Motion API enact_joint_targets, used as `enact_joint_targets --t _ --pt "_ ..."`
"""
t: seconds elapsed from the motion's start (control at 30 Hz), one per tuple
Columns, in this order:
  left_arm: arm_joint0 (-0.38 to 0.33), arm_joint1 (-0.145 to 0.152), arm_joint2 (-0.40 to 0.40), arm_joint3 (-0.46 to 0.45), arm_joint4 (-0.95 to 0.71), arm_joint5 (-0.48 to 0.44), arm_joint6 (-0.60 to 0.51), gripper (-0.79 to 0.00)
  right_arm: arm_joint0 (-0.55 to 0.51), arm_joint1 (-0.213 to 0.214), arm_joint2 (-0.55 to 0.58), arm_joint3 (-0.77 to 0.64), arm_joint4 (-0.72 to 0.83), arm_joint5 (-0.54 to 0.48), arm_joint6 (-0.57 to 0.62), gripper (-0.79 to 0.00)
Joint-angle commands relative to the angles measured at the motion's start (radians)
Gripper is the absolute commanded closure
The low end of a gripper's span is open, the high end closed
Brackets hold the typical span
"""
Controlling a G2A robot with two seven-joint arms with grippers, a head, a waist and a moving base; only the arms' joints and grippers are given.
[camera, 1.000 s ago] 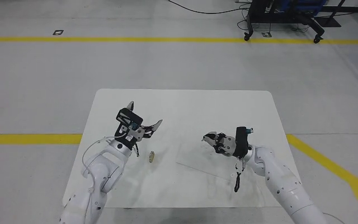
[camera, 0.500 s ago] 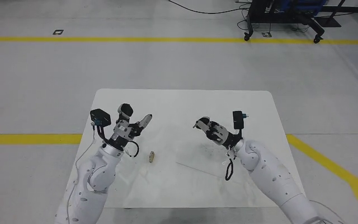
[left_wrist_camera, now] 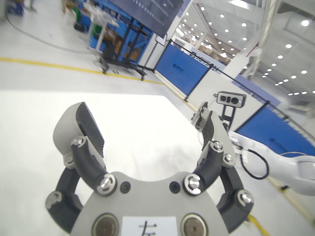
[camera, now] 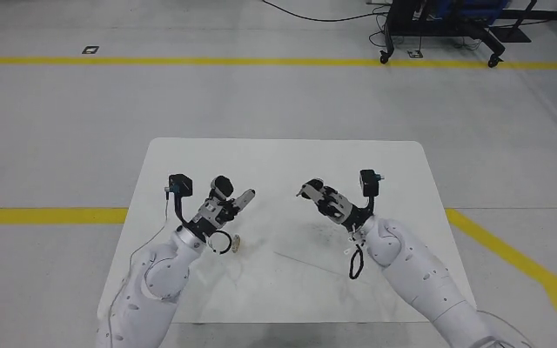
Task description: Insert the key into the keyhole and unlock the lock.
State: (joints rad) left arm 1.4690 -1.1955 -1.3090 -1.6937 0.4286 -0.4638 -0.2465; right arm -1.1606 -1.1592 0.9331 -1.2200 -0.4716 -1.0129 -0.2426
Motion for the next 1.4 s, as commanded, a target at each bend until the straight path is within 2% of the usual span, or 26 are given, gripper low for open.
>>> enact_joint_targets --t 0.0,0.1,0.2,0.27,0.33,0.47,0.87,0.93,0.97,1.2,1.37 --pt "-0.022 0.001 0.005 0.0 -0.16 0.007 -0.126 -0.785 -0.002 0.0 -0.029 -0.013 0.086 0.001 0.021 0.0" --pt "-0.04 0.003 0.02 0.003 -0.243 -0.023 -0.219 -0.785 0.006 0.0 -0.091 -0.029 0.252 0.001 0.101 0.0" --pt "-0.055 0.005 0.032 0.017 -0.253 -0.045 -0.263 -0.773 0.038 0.0 -0.144 -0.002 0.404 0.001 0.235 0.0" --pt "-0.063 0.006 0.041 0.026 -0.25 -0.054 -0.277 -0.551 0.061 -0.004 -0.164 0.025 0.477 0.001 0.303 0.0" --pt "-0.067 0.005 0.048 0.034 -0.261 -0.061 -0.28 -0.437 0.079 -0.008 -0.175 0.052 0.532 0.001 0.359 0.0" --pt "-0.075 0.007 0.053 0.045 -0.272 -0.067 -0.295 -0.369 0.096 -0.016 -0.175 0.074 0.651 0.001 0.455 0.0" --pt "-0.084 0.011 0.07 0.057 -0.293 -0.081 -0.323 -0.357 0.108 -0.049 -0.123 0.143 0.826 0.001 0.699 0.0" --pt "-0.084 0.013 0.073 0.057 -0.293 -0.082 -0.335 -0.274 0.111 -0.059 -0.119 0.154 0.839 0.001 0.724 0.0" --pt "-0.084 0.013 0.075 0.058 -0.293 -0.081 -0.338 -0.271 0.112 -0.063 -0.117 0.159 0.845 0.001 0.736 0.0" --pt "-0.087 0.016 0.087 0.057 -0.283 -0.083 -0.353 -0.283 0.121 -0.095 -0.101 0.191 0.883 0.001 0.816 0.0" --pt "-0.094 0.02 0.084 0.053 -0.191 -0.111 -0.326 -0.357 0.121 -0.113 -0.078 0.216 0.922 0.001 0.874 0.0"
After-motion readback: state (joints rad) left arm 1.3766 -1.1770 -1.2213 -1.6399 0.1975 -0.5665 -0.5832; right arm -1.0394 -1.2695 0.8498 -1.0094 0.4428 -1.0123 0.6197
